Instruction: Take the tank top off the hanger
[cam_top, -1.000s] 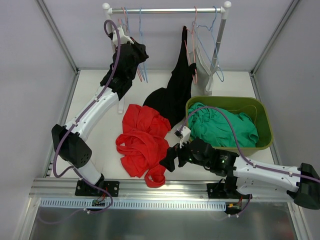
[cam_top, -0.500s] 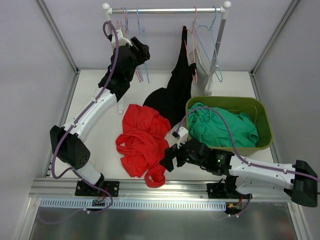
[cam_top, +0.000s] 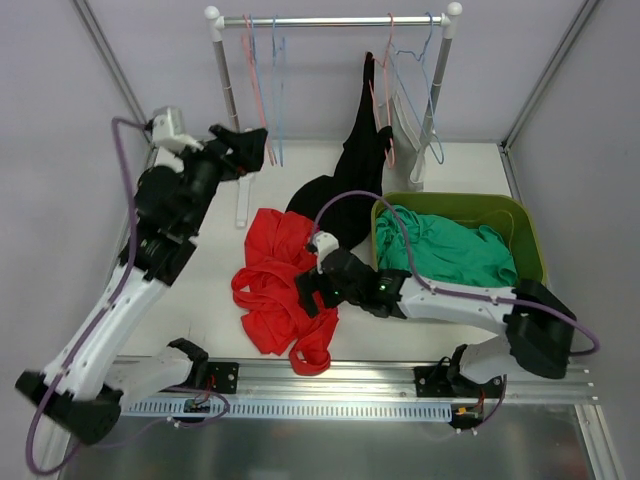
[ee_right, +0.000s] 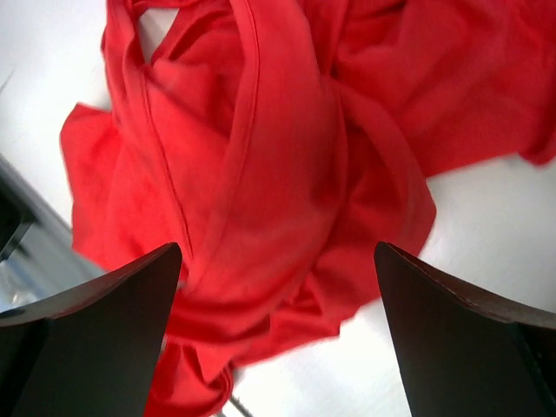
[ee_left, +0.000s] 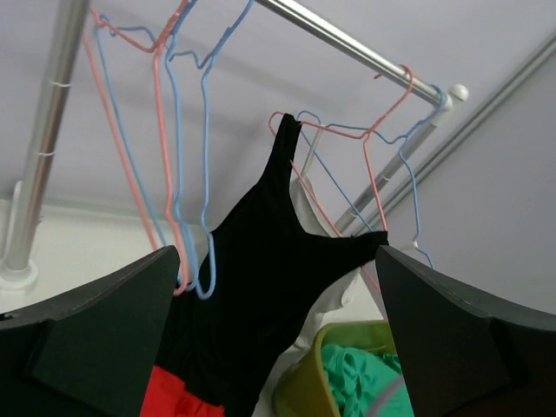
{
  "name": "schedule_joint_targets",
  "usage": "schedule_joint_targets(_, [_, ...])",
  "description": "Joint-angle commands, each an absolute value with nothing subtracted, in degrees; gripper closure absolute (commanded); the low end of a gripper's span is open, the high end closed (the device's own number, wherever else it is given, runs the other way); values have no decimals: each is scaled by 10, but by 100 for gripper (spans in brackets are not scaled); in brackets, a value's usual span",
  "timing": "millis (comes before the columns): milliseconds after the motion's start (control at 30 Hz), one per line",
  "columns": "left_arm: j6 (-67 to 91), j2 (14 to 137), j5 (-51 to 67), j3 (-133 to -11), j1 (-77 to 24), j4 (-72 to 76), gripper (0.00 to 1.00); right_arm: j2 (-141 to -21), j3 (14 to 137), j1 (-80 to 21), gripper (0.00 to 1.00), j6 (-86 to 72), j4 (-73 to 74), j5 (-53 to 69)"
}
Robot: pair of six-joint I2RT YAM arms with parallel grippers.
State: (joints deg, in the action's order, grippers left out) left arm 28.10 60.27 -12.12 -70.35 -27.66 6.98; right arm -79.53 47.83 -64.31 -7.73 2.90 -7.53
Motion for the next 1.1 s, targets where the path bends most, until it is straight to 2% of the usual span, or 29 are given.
schedule_joint_targets(0, [260, 441, -117, -590, -273, 60, 1, -884, 562, -642, 1, -28, 53, -84])
schedule_joint_targets(133, [264, 260, -120, -469, -273, -2, 1, -985, 655, -642, 0, 17, 105, 7])
schedule_joint_targets(233, [251, 154, -150, -464, -272, -124, 1, -1068, 710, -644, 1, 18, 134, 72])
schedule_joint_targets(300, [237, 101, -160, -475, -272, -215, 1, -1112, 755, -655, 1, 18, 177, 39])
schedule_joint_targets(333, [225, 86, -162, -490, -273, -241, 1, -1147, 768, -660, 1, 15, 193, -40])
schedule_joint_targets(433, [201, 48, -161, -514, -273, -335, 1, -1172, 788, -678, 1, 14, 224, -108])
schedule_joint_targets(533, [160, 16, -184, -496, -272, -382, 1, -1166, 793, -686, 26, 12, 220, -117])
schedule_joint_targets(567, [158, 8, -208, -483, -273, -388, 1, -1162, 796, -687, 57, 13, 220, -120])
schedule_joint_targets(633, [169, -25, -223, -437, -272, -399, 1, -1136, 802, -687, 89, 21, 217, -129])
schedule_joint_targets(667, [175, -32, -229, -429, -273, -399, 1, -1122, 802, -687, 100, 24, 215, -133])
schedule_joint_targets(1067, [162, -28, -196, -436, -273, -401, 1, -856, 847, -686, 100, 95, 215, -154])
